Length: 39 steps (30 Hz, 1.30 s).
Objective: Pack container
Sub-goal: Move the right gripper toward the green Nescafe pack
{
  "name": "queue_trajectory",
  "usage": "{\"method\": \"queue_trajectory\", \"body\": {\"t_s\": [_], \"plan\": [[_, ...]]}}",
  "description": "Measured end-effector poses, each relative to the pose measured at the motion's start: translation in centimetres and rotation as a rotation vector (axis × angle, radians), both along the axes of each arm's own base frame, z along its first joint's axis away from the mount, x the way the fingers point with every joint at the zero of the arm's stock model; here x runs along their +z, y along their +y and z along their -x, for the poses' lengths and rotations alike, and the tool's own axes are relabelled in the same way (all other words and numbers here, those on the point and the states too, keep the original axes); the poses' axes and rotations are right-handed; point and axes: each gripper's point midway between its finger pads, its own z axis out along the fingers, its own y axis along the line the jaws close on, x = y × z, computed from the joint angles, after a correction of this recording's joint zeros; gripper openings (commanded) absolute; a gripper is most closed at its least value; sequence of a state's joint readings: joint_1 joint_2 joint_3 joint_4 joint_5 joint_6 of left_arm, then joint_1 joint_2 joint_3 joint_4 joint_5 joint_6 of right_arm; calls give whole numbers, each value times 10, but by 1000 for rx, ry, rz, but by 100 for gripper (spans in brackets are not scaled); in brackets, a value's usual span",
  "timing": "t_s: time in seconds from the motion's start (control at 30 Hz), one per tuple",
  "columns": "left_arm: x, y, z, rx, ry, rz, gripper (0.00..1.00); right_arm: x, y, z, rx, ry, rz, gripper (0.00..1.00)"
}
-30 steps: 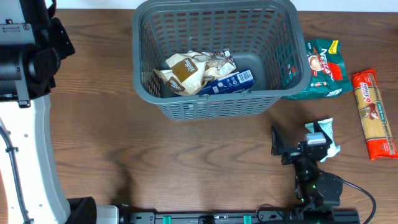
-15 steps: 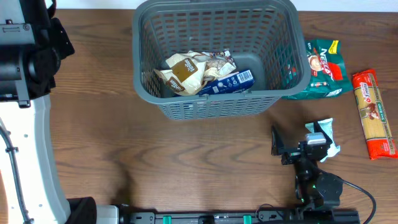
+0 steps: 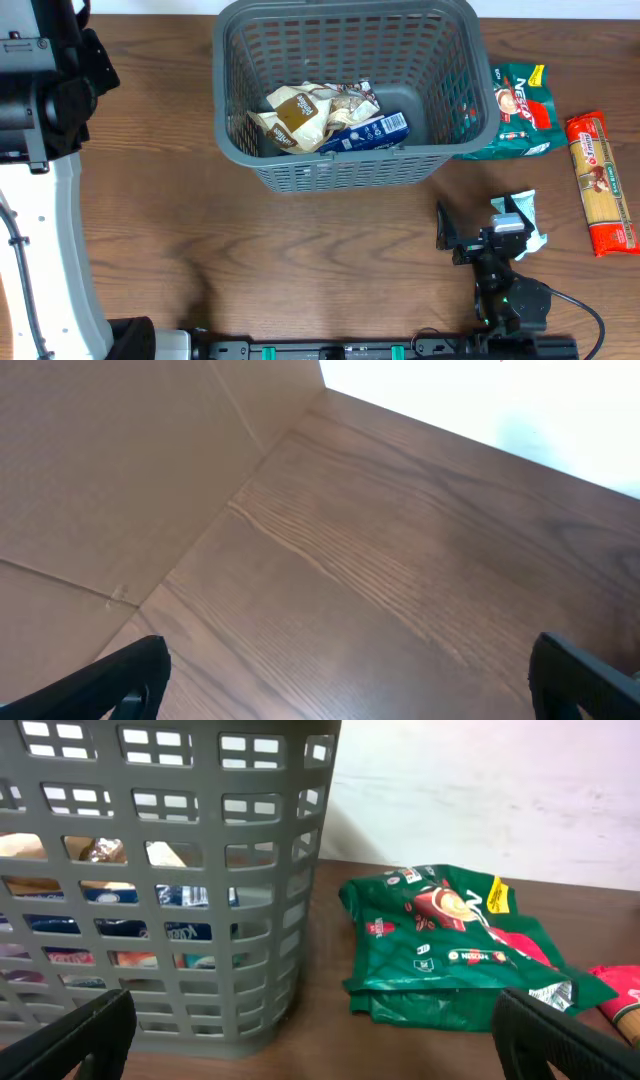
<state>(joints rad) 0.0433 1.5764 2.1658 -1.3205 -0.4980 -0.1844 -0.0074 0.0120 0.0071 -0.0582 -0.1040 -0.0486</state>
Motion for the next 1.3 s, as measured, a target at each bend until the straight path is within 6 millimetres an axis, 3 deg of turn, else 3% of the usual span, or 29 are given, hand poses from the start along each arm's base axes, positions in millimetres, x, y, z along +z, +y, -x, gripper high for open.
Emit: {"method": "queue_trajectory", "body": {"t_s": [0.27,0.37,0.57,0.77,0.87,1.07,1.2,1.3], "plan": [[0,0,0,0,0,0,99,7,-5,0,-36,-13,-92,99],[0,0,0,0,0,0,98,25,-17,2,-105,-52,-112,99],[0,0,0,0,0,0,99,106,-44,23,-250,-220,-119,99],[0,0,0,2,0,-2,99,167,-65,49,-375,-278,-124,99],[0,0,0,2,0,-2,99,190,-70,52,-413,-256,-97,99],[0,0,0,2,0,-2,99,233,-80,32,-477,-107,-20,99],[0,0,0,2,0,-2,99,261,-81,0,-482,18,28,99],[0,0,0,2,0,-2,99,259,-83,-16,-490,97,60,99]]}}
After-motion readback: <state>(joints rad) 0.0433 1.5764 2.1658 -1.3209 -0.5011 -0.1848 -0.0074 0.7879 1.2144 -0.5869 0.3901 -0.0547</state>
